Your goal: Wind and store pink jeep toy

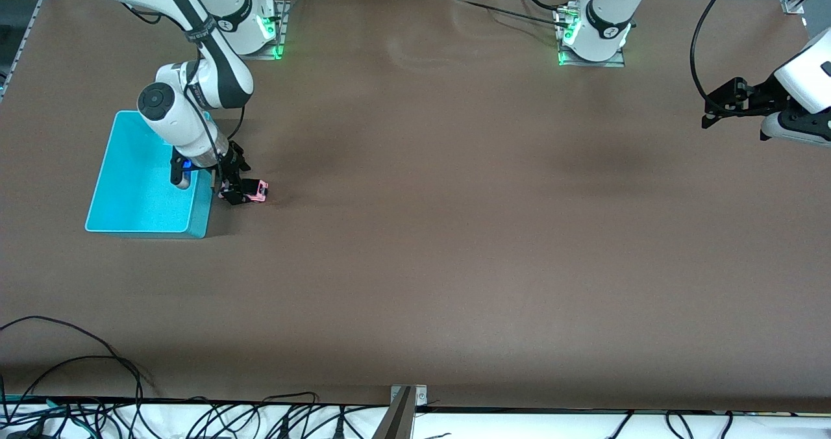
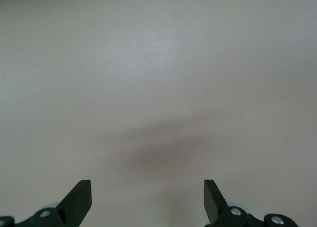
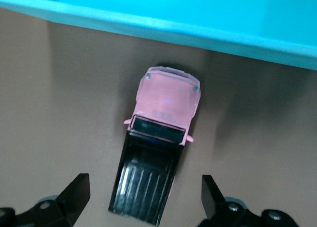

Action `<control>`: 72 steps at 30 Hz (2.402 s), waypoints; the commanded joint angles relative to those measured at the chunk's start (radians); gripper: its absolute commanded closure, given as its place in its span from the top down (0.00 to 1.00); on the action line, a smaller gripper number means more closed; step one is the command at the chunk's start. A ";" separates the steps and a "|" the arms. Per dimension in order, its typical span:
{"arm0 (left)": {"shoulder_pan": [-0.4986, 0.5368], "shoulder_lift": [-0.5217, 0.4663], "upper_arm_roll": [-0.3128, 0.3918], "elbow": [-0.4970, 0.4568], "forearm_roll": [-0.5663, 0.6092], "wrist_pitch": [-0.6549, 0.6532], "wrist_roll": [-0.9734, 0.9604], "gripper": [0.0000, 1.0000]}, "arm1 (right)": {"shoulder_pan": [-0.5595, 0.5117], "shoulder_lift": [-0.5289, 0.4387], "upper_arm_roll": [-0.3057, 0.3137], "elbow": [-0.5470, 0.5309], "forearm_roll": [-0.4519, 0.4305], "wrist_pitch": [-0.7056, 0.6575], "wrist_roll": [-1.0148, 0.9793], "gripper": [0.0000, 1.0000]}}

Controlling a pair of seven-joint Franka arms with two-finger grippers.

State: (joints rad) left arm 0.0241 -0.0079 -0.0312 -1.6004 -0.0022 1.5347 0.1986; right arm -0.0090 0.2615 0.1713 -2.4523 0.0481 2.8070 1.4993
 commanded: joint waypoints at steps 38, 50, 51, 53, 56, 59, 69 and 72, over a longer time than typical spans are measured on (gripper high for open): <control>0.005 -0.015 -0.003 -0.003 0.019 -0.001 -0.004 1.00 | 0.003 -0.064 -0.009 0.019 -0.017 -0.072 -0.128 0.00; 0.005 -0.015 -0.003 -0.003 0.019 -0.001 -0.004 1.00 | 0.004 -0.113 0.002 0.085 -0.019 -0.257 -0.345 0.00; 0.005 -0.015 -0.003 -0.003 0.019 -0.001 -0.004 1.00 | 0.004 -0.117 0.005 0.093 -0.019 -0.283 -0.381 0.00; 0.005 -0.015 -0.003 -0.003 0.019 -0.001 -0.004 1.00 | 0.004 -0.122 0.005 0.116 -0.014 -0.329 -0.441 0.00; 0.005 -0.015 -0.003 -0.003 0.019 -0.001 -0.004 1.00 | 0.004 -0.122 0.005 0.140 -0.014 -0.385 -0.493 0.00; 0.005 -0.015 -0.003 -0.003 0.019 -0.001 -0.004 1.00 | 0.003 -0.122 0.005 0.160 -0.014 -0.423 -0.542 0.00; 0.005 -0.015 -0.003 -0.003 0.019 -0.005 -0.004 1.00 | 0.003 -0.127 -0.053 0.294 -0.017 -0.665 -0.870 0.00; 0.005 -0.015 -0.003 -0.003 0.019 -0.005 -0.001 1.00 | 0.003 -0.127 -0.088 0.323 -0.016 -0.719 -0.961 0.00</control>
State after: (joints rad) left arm 0.0253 -0.0080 -0.0298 -1.6004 -0.0022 1.5347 0.1986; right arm -0.0067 0.1441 0.1430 -2.2026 0.0379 2.2040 0.7006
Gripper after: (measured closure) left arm 0.000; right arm 0.476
